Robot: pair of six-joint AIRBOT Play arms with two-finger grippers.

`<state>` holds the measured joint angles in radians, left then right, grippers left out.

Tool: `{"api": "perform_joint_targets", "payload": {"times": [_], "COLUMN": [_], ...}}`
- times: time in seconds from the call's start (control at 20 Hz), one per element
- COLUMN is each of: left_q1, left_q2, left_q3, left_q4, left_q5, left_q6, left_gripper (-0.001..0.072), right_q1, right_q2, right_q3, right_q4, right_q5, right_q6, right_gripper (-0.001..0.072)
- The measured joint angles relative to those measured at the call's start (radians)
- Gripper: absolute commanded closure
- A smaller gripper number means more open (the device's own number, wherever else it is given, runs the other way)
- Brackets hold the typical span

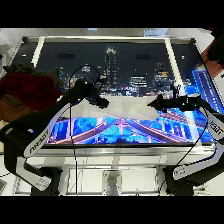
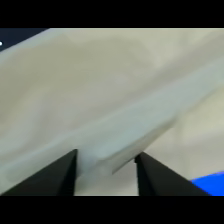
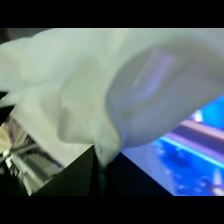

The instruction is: Fold the shirts.

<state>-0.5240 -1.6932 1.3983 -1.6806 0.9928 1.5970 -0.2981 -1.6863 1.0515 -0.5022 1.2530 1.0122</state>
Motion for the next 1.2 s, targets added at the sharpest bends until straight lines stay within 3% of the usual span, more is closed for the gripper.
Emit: {"api": "perform_joint_targets", "payload": {"times": [0.05,0.25,0.65,0.7,0.75,0.8,1.2], "left_q1": [0.000,0.000,-0.001,0.000,0.000,0.002,0.064], "left_q2": [-0.006,-0.027,-0.053,-0.054,-0.054,-0.054,-0.030], "left_q3": [0.000,0.000,0.015,0.036,0.063,0.102,0.531], "left_q4": [0.001,-0.007,-0.158,-0.166,-0.171,-0.169,0.083], "left_q5": [-0.005,-0.048,-0.148,-0.148,-0.144,-0.129,0.141], "left_q6": [0.000,0.002,0.000,0.000,0.000,0.000,-0.008], "left_gripper": [0.0684,0.0686,0.0675,0.0543,0.0306,0.0170,0.0170], "right_q1": [-0.002,-0.006,-0.006,-0.006,-0.006,-0.003,0.213], "right_q2": [0.005,0.048,0.084,0.084,0.085,0.085,0.087], "right_q3": [0.014,0.098,0.271,0.286,0.301,0.318,0.490], "right_q4": [0.032,0.113,0.139,0.138,0.139,0.139,0.072], "right_q5": [0.040,0.153,0.270,0.273,0.278,0.284,0.227], "right_q6": [-0.014,-0.024,0.067,0.074,0.083,0.097,0.203], "right_gripper": [0.0686,0.0687,0.0687,0.0688,0.0688,0.0688,0.0688]}}
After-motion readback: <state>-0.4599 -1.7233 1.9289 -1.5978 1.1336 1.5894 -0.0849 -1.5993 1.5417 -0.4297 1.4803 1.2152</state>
